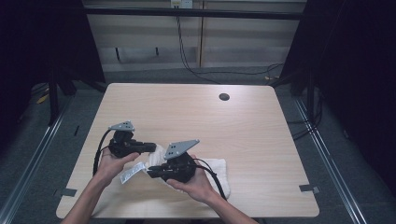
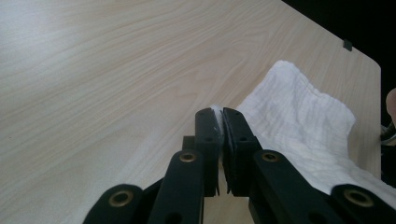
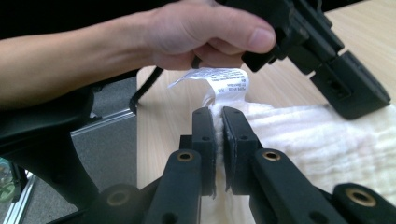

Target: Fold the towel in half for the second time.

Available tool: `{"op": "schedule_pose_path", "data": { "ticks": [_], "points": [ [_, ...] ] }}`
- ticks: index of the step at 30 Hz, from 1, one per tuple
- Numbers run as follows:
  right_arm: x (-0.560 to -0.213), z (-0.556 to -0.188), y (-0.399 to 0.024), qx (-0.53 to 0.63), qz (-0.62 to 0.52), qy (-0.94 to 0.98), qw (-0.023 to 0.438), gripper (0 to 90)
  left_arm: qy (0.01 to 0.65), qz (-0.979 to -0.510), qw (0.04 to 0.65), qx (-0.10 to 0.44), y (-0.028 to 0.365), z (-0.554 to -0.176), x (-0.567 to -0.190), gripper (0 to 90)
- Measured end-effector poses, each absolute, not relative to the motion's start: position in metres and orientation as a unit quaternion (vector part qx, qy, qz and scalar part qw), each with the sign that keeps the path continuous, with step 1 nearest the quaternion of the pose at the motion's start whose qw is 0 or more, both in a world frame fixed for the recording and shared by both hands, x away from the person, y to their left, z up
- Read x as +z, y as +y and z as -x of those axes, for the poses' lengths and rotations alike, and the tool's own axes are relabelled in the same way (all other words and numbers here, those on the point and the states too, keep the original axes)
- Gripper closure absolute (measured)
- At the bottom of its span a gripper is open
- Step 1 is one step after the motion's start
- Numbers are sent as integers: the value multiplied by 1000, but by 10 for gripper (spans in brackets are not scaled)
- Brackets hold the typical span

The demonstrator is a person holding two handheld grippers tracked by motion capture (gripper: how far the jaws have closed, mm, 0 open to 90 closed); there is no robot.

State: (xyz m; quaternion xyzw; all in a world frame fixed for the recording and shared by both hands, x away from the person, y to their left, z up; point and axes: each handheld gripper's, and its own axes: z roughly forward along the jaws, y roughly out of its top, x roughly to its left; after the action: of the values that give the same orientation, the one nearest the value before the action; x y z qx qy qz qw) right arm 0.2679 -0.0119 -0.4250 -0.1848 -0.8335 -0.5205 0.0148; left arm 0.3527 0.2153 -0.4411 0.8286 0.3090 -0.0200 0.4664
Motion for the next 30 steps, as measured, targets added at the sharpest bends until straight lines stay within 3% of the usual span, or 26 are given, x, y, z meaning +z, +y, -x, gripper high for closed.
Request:
{"op": "schedule_pose_path", "data": {
  "ticks": [12,19,30],
  "points": [
    [-399,-273,3,-538,175,-825,4,847,309,-835,454,23,229,-352,-403,859],
    [-405,-272,-3,-528,179,-831,3,847,297,-838,457,9,209,-355,-413,858],
    [-400,-260,-46,-529,193,-826,-13,846,258,-847,465,-2,158,-354,-408,858]
  ]
}}
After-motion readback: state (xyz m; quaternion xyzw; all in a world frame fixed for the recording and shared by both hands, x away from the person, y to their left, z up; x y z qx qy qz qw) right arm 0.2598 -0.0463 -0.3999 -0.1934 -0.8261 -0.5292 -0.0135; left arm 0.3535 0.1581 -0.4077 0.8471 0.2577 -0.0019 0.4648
